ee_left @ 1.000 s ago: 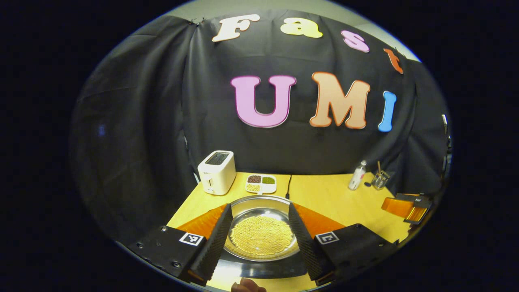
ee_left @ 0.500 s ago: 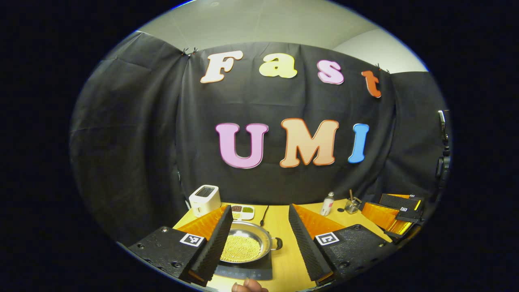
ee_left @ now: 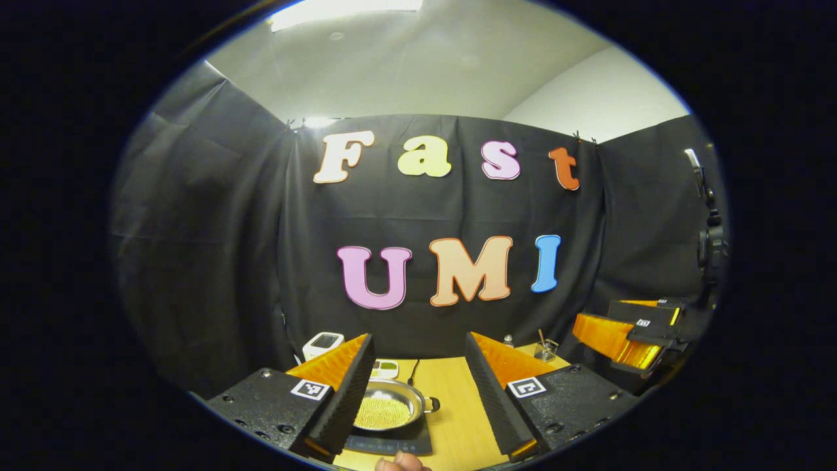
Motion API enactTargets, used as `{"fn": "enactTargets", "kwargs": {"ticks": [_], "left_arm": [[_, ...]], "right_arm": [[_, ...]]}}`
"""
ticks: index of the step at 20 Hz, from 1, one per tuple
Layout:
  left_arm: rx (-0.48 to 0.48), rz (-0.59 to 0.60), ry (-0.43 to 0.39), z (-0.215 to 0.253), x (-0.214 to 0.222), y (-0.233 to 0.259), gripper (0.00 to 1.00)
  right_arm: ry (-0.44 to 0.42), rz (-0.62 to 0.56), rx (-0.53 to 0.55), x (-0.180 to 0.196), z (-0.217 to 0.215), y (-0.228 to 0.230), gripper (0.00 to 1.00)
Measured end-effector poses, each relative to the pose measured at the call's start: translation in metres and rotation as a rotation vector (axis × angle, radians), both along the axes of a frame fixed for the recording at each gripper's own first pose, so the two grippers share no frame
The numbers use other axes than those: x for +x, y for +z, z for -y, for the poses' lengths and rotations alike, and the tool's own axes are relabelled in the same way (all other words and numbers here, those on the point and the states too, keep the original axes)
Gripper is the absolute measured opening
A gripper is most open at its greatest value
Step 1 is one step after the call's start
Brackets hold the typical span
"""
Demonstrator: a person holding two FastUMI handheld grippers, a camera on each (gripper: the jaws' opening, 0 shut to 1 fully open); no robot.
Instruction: First push the handle of the pot to place it horizontally, then grasp the pot with both hands and set it on the induction cooktop.
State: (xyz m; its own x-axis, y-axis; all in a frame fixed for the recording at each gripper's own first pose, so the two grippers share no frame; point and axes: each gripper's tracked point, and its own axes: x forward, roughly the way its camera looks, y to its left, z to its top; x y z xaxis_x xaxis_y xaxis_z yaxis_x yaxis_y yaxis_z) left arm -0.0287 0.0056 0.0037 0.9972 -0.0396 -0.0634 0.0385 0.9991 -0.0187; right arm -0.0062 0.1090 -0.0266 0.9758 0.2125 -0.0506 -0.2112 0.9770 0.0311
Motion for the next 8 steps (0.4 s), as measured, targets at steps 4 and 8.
{"fn": "enactTargets", "kwargs": {"ticks": [4,8], "left_arm": [[-0.066,-0.005,0.017,-0.006,-0.023,-0.004,0.84],[-0.021,0.038,0.024,-0.008,-0.035,0.015,0.83]], "right_arm": [[-0.04,0.028,-0.065,-0.037,0.011,0.01,0.93],[-0.054,0.037,-0.07,-0.057,0.007,0.015,0.94]]}}
